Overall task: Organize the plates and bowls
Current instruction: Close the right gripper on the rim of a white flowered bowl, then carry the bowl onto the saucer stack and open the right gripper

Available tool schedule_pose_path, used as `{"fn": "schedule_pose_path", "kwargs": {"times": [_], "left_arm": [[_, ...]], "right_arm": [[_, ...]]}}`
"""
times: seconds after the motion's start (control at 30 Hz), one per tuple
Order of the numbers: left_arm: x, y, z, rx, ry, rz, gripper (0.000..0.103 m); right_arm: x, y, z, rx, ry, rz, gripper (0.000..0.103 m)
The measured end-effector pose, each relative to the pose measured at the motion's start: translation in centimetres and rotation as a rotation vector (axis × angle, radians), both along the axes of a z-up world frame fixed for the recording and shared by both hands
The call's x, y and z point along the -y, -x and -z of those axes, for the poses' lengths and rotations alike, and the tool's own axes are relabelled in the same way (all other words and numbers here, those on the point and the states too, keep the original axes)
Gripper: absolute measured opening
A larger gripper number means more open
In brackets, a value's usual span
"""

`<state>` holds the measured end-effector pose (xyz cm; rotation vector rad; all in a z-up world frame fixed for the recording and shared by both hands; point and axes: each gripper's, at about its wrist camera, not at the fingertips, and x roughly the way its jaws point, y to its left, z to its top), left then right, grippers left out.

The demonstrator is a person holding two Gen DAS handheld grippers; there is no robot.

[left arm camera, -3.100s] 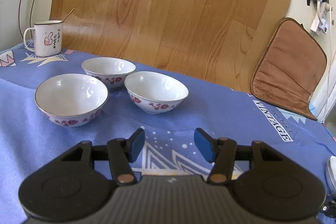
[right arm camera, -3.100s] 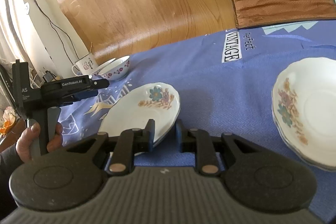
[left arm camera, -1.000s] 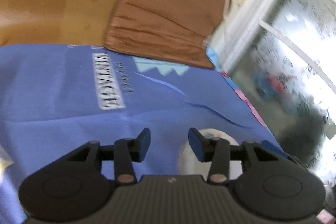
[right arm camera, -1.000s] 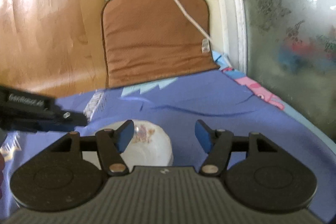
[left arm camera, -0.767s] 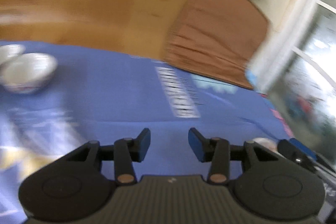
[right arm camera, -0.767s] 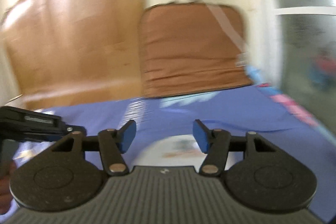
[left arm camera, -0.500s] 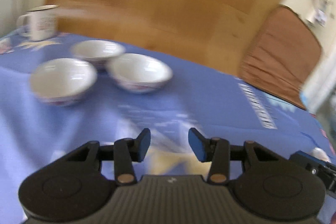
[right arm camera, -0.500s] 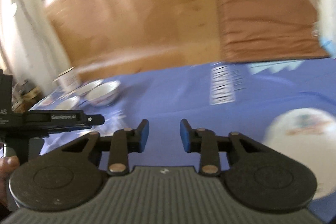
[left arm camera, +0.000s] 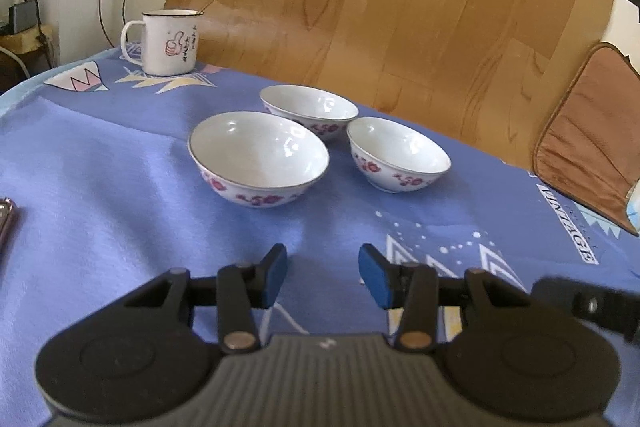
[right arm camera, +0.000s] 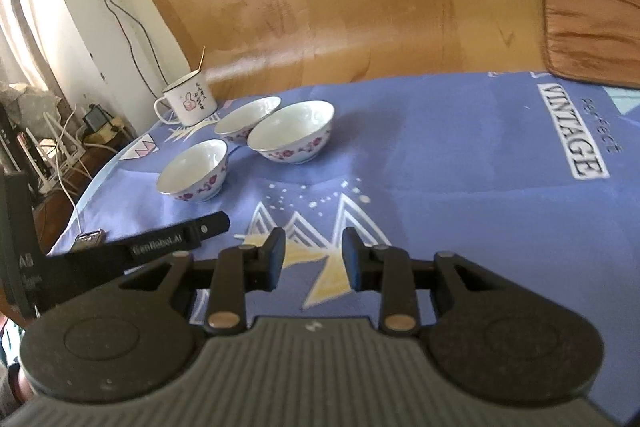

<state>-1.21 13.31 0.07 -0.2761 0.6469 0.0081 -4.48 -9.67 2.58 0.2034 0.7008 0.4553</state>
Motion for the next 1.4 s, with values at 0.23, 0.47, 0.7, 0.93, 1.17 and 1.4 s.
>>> {"fn": "schedule_pose_path", "kwargs": {"times": [0.23, 0.47, 0.7, 0.93, 1.17, 1.4], "left_arm": [[-0.3, 0.3, 0.6, 0.041, 0.008, 0.004, 0.045], [-1.0, 1.0, 0.4, 0.094, 0.047, -0.014, 0.046], [-0.5, 1.6, 0.0, 0.137, 0.022, -0.007, 0.048], [-0.7, 1.6, 0.0, 0.144, 0.027, -0.005, 0.05], [-0.7, 1.7, 0.0, 0.15, 0.018, -0.011, 0.051], [-0.8, 1.8, -0.1, 0.151, 0.033, 0.013, 0.053]], "right_arm": [[-1.6, -3.3, -1.3, -0.018, 0.002, -0.008, 0.034], [-4.3, -9.8, -2.2, -0.062, 0.037, 0.042, 0.036], [-5.7, -13.7, -0.6, -0.122, 0.096, 0.078, 0.038], [-7.1, -14.7, 0.5, -0.163, 0.172, 0.05, 0.01], [-4.5, -12.3, -1.3, -0.152, 0.129, 0.048, 0.006], [3.1, -6.3, -1.9, -0.2, 0.118, 0.053, 0.006]]}}
